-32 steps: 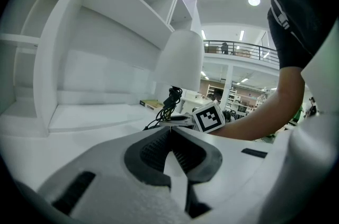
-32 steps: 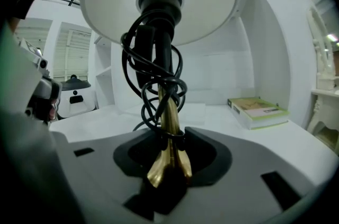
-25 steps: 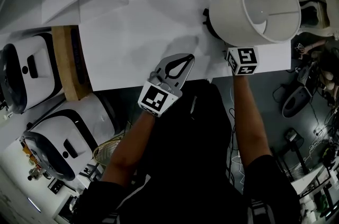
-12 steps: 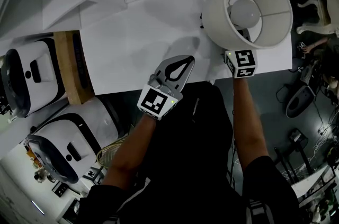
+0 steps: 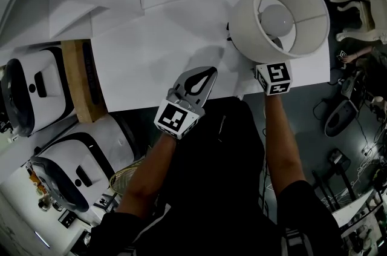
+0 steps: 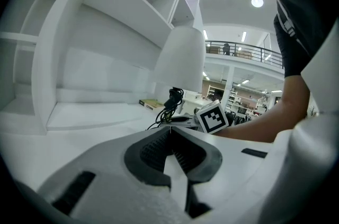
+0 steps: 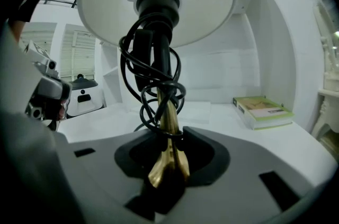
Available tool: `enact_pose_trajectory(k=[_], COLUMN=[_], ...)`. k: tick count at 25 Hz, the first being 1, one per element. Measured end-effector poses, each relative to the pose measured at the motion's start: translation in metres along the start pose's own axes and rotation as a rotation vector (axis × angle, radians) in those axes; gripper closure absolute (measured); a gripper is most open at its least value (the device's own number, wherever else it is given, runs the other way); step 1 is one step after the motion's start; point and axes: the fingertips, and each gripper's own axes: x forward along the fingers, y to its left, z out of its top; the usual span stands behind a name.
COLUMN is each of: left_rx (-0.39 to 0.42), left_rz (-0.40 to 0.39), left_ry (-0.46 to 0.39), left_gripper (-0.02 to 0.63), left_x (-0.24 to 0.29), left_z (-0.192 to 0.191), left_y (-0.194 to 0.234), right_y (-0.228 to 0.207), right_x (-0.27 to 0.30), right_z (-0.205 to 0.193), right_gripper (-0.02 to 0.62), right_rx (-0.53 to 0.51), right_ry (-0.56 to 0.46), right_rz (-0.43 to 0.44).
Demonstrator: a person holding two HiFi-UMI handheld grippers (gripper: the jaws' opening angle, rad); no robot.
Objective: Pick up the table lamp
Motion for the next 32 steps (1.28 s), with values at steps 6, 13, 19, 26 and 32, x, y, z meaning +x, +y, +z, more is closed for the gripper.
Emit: enact_pose_trajectory(k=[6,13,19,26,32], left_rx=[0.001,0.012,0.017,0.026,0.02], left_rz=[0.009,0.012,0.017,0.015,0.029], left_ry=[-0.009,-0.024,-0.042,-0.059,-0.075], left_gripper=[0.588,0.588,0.588,0.588,0.588], left_x=[0.0,0.003,0.003,0.0,-0.005], left_z=[0.008,0.021,0.035,0.052,0.064], left_y=[0.002,-0.001,-0.009,-0.019,-0.019], right_y=[0.001,-0.004,-0.007,-0.007,-0.005], right_x=[-0.009,-0.021,-0.037,-0.053,-0.067], right_z=[0.004,0.019,0.038,0.067,0.087], right_gripper=[0.468,0.468,0.468,0.468,0.468], right_rx=[0.011,0.019,0.006,0.0,-0.007], right_ry=[0.007,-0.009,-0.012,-0.02,-0.027], right_rz=[0.008,0.007,0.015,0.019,0.028])
